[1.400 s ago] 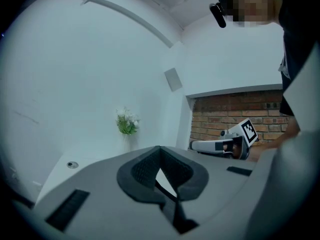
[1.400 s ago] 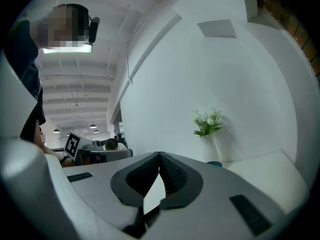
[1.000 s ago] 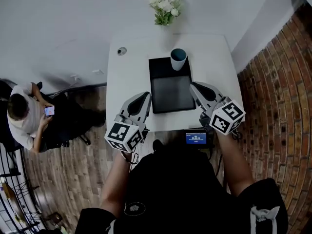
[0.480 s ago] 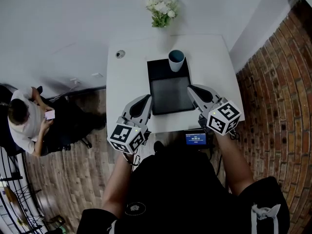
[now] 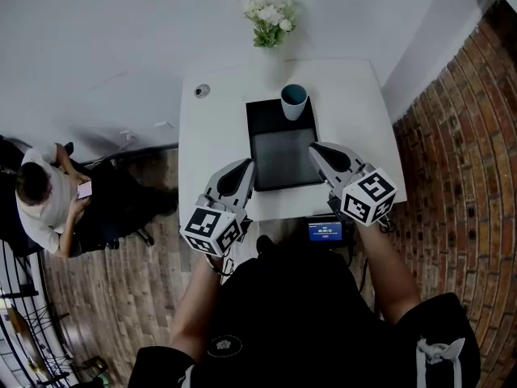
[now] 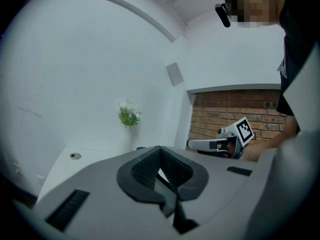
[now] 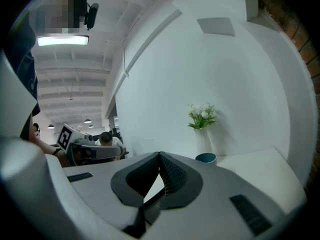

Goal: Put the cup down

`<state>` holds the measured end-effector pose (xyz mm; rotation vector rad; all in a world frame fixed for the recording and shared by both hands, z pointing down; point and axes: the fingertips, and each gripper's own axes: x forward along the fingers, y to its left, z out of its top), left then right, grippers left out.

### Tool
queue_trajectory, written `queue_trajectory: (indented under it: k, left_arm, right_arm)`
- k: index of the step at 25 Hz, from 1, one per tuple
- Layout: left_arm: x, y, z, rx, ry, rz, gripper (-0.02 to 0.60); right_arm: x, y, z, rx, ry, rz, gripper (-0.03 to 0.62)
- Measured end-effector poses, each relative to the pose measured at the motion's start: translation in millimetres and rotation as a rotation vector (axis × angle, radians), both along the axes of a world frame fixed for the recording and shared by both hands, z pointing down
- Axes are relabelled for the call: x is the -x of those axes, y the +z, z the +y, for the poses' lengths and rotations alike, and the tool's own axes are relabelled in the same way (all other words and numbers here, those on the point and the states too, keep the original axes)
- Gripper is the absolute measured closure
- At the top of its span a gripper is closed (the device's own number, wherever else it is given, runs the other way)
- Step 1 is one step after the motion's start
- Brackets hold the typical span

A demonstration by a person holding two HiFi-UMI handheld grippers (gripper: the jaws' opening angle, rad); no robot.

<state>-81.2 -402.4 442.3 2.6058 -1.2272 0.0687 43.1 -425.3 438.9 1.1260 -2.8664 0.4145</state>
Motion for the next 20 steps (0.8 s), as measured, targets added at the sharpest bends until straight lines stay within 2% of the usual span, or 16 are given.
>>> queue_trajectory:
  k: [20]
  left_arm:
    - [-10.0,1.6,4.9,0.002,0.009,0.004,0.575]
  right_arm:
    - [-12.4,4.3,3.2,0.006,0.028,0.010,0.580]
